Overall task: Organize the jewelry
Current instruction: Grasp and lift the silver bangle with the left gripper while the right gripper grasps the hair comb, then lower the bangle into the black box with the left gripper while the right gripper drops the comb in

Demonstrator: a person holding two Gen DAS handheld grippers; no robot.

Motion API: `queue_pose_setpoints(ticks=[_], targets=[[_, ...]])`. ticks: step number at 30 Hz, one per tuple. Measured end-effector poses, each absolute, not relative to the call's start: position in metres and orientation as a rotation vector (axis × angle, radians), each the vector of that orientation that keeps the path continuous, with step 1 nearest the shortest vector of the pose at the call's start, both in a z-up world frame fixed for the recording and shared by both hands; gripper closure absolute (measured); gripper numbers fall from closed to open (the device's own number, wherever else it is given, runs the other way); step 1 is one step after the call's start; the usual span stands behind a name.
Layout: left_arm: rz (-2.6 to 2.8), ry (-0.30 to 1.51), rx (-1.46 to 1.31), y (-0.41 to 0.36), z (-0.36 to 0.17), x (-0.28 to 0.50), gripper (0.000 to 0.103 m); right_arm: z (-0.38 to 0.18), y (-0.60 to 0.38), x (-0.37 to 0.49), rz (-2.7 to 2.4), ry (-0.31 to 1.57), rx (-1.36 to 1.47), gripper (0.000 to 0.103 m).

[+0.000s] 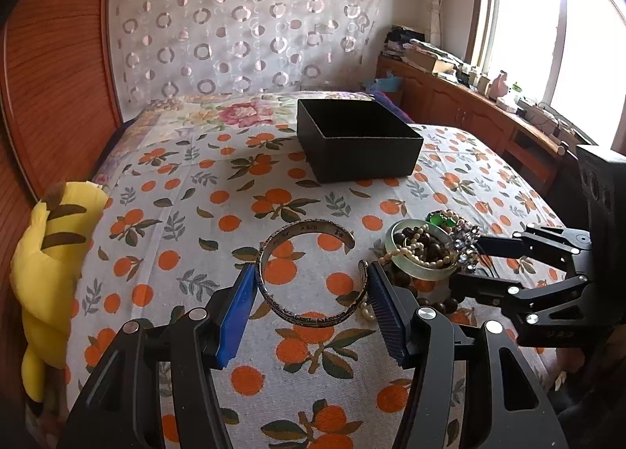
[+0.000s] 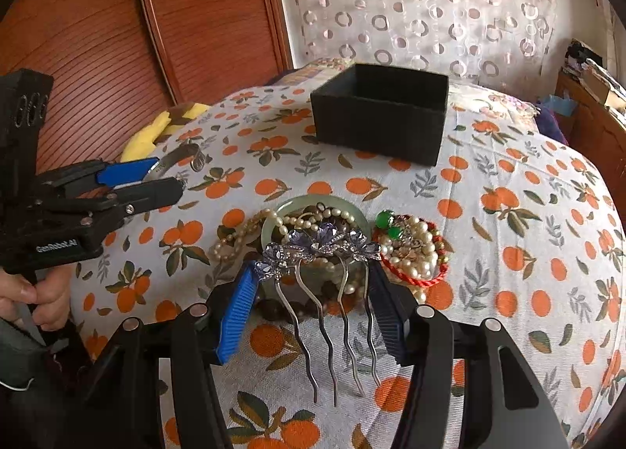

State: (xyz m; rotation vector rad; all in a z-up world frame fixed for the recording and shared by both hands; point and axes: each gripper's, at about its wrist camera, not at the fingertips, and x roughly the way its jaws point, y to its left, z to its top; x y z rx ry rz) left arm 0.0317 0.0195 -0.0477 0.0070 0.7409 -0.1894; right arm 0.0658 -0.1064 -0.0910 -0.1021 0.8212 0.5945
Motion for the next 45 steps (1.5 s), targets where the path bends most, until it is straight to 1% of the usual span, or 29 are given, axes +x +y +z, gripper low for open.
queue_pose_setpoints(ticks=[11, 21, 33, 45], targets=[[-0.217, 0.714, 0.020, 0.011, -0.034, 0.053, 0.048, -0.065, -0.130, 0.073, 0.565, 0.744, -0.108, 0.044], [-0.219, 0.693, 0.040, -0.005, -0.024, 0.102, 0.048, -0.044, -0.157, 0.119, 0.503, 0.693, -0.118, 0.044], [-0.203, 0.696, 0.076, -0.024, -0.019, 0.169, 0.048, -0.033, -0.174, 0.184, 0.453, 0.689, -0.079, 0.044], [-0.216, 0.722, 0.061, -0.037, -0.019, 0.212, 0.047, -0.026, -0.168, 0.201, 0.460, 0.675, -0.069, 0.043]])
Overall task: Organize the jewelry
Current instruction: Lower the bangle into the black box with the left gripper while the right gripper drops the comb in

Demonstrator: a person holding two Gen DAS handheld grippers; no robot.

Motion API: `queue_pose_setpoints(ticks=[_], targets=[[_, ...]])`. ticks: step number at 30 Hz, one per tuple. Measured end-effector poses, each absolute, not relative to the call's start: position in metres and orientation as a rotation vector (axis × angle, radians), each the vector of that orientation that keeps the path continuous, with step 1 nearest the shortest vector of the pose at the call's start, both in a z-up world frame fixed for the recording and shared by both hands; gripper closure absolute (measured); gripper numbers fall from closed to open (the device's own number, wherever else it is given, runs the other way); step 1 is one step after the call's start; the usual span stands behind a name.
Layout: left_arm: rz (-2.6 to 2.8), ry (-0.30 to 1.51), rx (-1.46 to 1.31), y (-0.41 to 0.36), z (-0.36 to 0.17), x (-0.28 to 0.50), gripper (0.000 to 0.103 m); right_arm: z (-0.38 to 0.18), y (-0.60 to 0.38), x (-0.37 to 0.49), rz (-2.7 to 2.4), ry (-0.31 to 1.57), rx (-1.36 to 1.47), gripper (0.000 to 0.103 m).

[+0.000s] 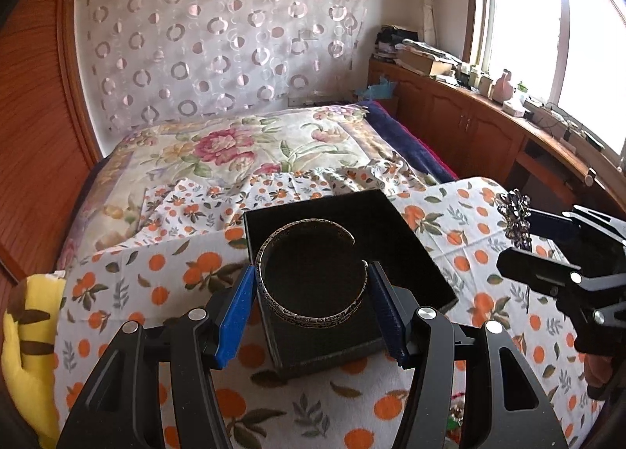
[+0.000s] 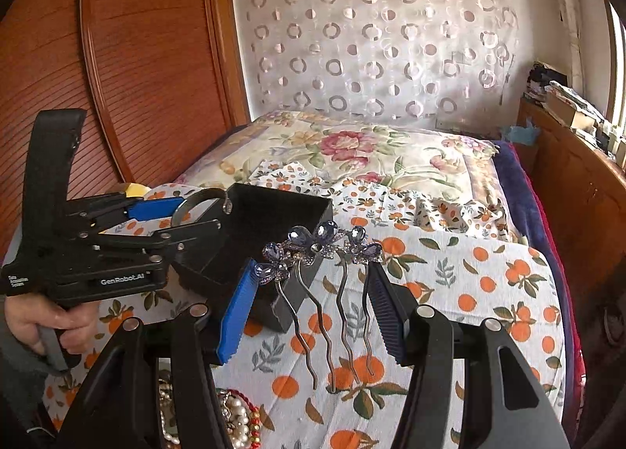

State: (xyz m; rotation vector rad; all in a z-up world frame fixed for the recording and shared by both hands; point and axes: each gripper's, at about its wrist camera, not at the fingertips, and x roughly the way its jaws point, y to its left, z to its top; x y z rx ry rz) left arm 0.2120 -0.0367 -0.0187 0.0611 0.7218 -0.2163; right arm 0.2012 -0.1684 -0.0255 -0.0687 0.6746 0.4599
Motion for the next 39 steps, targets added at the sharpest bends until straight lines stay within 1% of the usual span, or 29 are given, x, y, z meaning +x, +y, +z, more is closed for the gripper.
queue_pose_setpoints(ticks=[2, 3, 4, 9, 15, 22, 33, 35, 36, 37, 39], targets=[[-0.211, 0.702, 0.063, -0.035, -0.015, 0.210, 0.044, -0.025, -0.166, 0.204, 0.463, 0.674, -0.070, 0.043], [-0.215, 0.696, 0.060, -0.035, -0.013, 0.209, 0.038, -0.025, -0.165, 0.206, 0.466, 0.675, -0.070, 0.044], [-0.221, 0.687, 0.055, -0.033, -0.011, 0.206, 0.037, -0.025, -0.164, 0.207, 0.468, 0.676, -0.070, 0.044], [-0.208, 0.656, 0.048, -0.021, 0.001, 0.192, 0.037, -0.024, -0.155, 0.215, 0.488, 0.670, -0.069, 0.044], [-0.186, 0.651, 0.050, 0.001, 0.001, 0.171, 0.037, -0.017, -0.128, 0.234, 0.543, 0.649, -0.070, 0.044], [-0.176, 0.657, 0.039, 0.018, -0.008, 0.146, 0.037, -0.026, -0.096, 0.259, 0.569, 0.677, -0.095, 0.043], [-0.190, 0.678, 0.007, 0.027, -0.026, 0.112, 0.037, -0.046, -0.080, 0.262, 0.563, 0.742, -0.130, 0.043], [-0.193, 0.682, 0.006, 0.027, -0.028, 0.107, 0.037, -0.047, -0.081, 0.258, 0.564, 0.745, -0.135, 0.036], [-0.197, 0.685, 0.005, 0.026, -0.030, 0.105, 0.037, -0.046, -0.082, 0.255, 0.563, 0.740, -0.140, 0.029], [-0.199, 0.686, 0.006, 0.026, -0.031, 0.103, 0.037, -0.044, -0.084, 0.252, 0.565, 0.736, -0.142, 0.025], [-0.201, 0.692, 0.008, 0.026, -0.034, 0.099, 0.037, -0.043, -0.087, 0.249, 0.568, 0.744, -0.140, 0.025]])
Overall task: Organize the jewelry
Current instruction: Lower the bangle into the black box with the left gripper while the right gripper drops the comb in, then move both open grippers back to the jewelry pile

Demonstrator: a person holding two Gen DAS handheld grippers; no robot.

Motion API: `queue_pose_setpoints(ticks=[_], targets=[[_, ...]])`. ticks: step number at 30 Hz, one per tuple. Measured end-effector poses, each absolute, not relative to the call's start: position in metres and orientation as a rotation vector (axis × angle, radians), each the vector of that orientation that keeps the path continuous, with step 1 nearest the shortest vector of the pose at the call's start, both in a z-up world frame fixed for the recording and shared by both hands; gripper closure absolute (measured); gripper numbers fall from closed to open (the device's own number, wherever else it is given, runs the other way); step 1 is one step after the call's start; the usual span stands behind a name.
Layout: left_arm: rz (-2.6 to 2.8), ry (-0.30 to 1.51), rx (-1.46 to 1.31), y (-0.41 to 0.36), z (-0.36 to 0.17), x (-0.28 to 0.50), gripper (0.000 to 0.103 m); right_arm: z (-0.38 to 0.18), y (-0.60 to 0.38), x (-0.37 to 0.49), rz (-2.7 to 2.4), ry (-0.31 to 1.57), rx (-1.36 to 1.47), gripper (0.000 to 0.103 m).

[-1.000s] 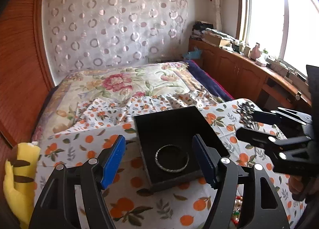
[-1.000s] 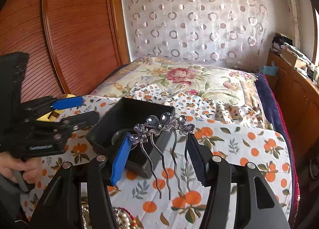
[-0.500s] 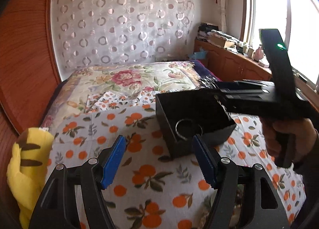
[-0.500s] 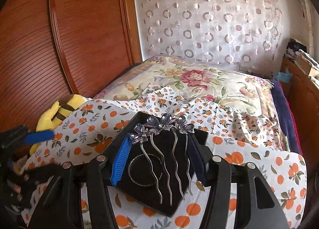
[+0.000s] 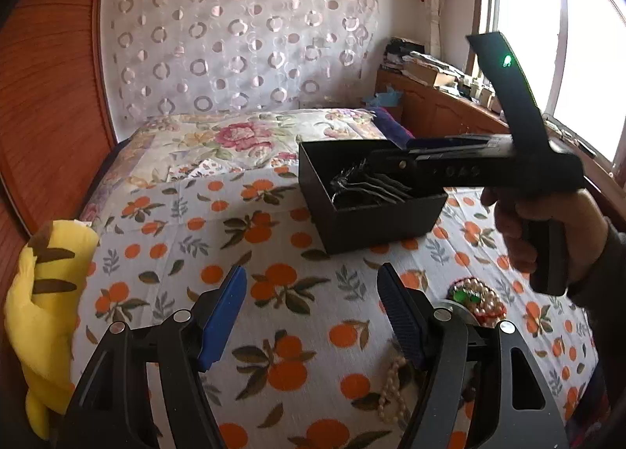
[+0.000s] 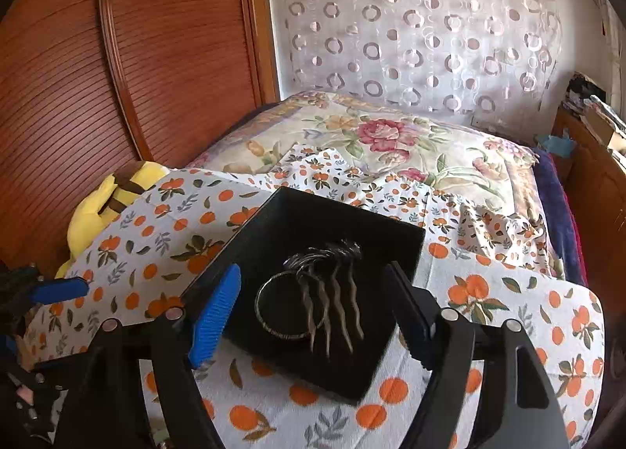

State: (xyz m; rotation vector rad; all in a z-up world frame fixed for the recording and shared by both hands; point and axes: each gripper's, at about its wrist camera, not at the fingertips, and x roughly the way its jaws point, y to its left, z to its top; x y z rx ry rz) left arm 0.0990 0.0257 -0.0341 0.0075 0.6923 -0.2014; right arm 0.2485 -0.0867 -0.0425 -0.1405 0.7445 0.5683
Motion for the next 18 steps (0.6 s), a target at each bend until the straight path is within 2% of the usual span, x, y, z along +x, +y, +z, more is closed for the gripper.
queue_pose_setpoints(ticks=[11, 18], targets=[[-0.214, 0.745, 0.021, 0.023, -0.050, 0.078, 0.037, -0.032, -0.115, 0.177, 0.566, 0.701, -0.180, 0.025], [-0.237, 0.798, 0.038, 0.018, -0.061, 0.066, 0.037, -0.047, -0.143, 0.117, 0.580, 0.697, -0.132, 0.025]])
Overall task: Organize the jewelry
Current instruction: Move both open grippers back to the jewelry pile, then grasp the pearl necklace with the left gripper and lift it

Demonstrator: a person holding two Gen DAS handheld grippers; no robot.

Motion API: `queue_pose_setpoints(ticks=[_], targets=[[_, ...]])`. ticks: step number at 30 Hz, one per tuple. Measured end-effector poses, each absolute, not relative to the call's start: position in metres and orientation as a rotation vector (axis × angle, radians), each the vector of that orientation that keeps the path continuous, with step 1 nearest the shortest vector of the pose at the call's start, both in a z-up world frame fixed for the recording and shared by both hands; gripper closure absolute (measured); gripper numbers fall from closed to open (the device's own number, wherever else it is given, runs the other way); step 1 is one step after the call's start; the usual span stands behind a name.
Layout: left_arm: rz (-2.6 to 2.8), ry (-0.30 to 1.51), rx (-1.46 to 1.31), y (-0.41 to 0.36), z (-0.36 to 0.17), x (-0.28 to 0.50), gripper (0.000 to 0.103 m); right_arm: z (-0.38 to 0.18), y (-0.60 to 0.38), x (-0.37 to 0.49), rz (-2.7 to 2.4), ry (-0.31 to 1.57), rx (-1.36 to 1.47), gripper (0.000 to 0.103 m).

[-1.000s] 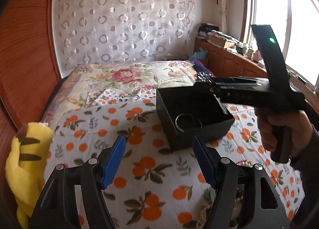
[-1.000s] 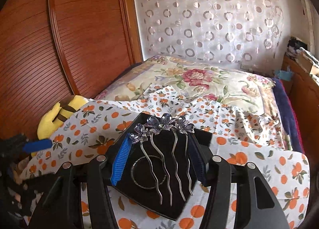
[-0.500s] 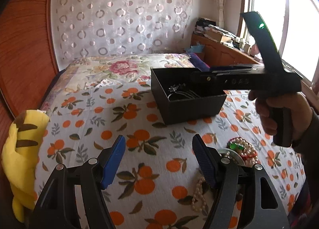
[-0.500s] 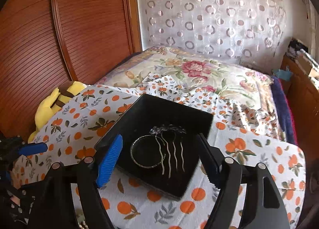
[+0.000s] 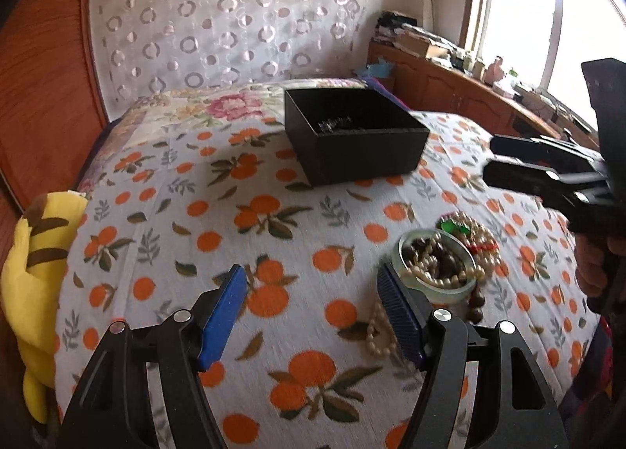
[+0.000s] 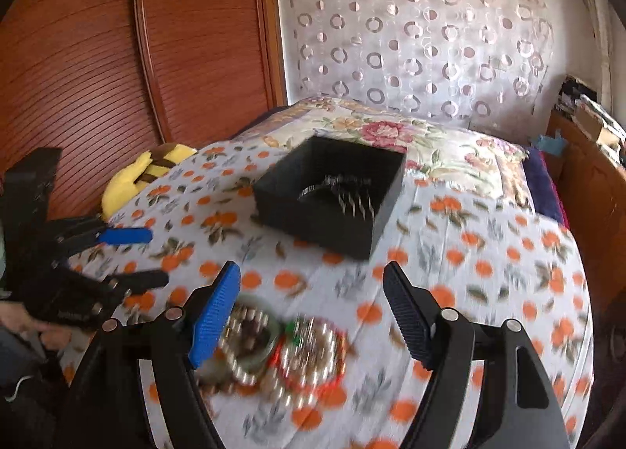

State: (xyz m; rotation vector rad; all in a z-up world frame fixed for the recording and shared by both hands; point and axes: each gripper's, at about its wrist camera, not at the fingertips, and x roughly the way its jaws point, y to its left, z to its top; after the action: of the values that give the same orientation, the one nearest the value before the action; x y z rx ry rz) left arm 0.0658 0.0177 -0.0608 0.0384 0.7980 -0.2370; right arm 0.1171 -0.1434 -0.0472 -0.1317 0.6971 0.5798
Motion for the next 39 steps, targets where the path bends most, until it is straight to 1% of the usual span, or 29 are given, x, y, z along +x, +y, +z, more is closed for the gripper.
queue_pose_setpoints(ticks=[8, 9, 11, 13, 14, 19, 22, 26, 27, 28, 29, 30, 31, 34, 39], targets=[[-0.283, 0.837, 0.085, -0.001, -0.069, 0.059, 0.038, -0.063, -0.156, 0.073, 0.570, 0.705, -0.137, 0.026], [-0.290, 0.840, 0.090, -0.003, -0.070, 0.059, 0.042, -0.065, -0.158, 0.068, 0.568, 0.707, -0.137, 0.026], [-0.302, 0.849, 0.101, -0.007, -0.071, 0.058, 0.045, -0.069, -0.161, 0.062, 0.562, 0.719, -0.129, 0.026], [-0.311, 0.856, 0.111, -0.011, -0.073, 0.058, 0.051, -0.075, -0.162, 0.058, 0.555, 0.736, -0.119, 0.026], [-0.311, 0.860, 0.116, -0.013, -0.073, 0.059, 0.052, -0.078, -0.162, 0.056, 0.553, 0.741, -0.118, 0.026], [-0.312, 0.882, 0.137, -0.019, -0.078, 0.061, 0.065, -0.088, -0.162, 0.050, 0.550, 0.762, -0.110, 0.026], [-0.313, 0.891, 0.146, -0.021, -0.081, 0.062, 0.070, -0.091, -0.159, 0.047, 0.548, 0.765, -0.118, 0.026], [-0.306, 0.888, 0.167, -0.025, -0.084, 0.063, 0.072, -0.093, -0.159, 0.046, 0.545, 0.759, -0.116, 0.026], [-0.307, 0.888, 0.165, -0.025, -0.084, 0.063, 0.074, -0.093, -0.159, 0.046, 0.546, 0.760, -0.113, 0.026], [-0.308, 0.886, 0.162, -0.025, -0.084, 0.064, 0.081, -0.093, -0.159, 0.046, 0.545, 0.759, -0.112, 0.026], [-0.308, 0.883, 0.161, -0.024, -0.084, 0.064, 0.085, -0.093, -0.159, 0.046, 0.544, 0.759, -0.112, 0.026], [-0.310, 0.881, 0.160, -0.024, -0.084, 0.064, 0.093, -0.093, -0.160, 0.046, 0.544, 0.758, -0.112, 0.026], [-0.319, 0.879, 0.155, -0.023, -0.084, 0.063, 0.099, -0.094, -0.159, 0.046, 0.544, 0.757, -0.113, 0.026], [-0.336, 0.862, 0.112, -0.020, -0.079, 0.062, 0.099, -0.093, -0.159, 0.045, 0.543, 0.757, -0.113, 0.025], [-0.333, 0.763, 0.059, -0.016, -0.049, 0.057, 0.099, -0.094, -0.159, 0.045, 0.543, 0.758, -0.114, 0.026]])
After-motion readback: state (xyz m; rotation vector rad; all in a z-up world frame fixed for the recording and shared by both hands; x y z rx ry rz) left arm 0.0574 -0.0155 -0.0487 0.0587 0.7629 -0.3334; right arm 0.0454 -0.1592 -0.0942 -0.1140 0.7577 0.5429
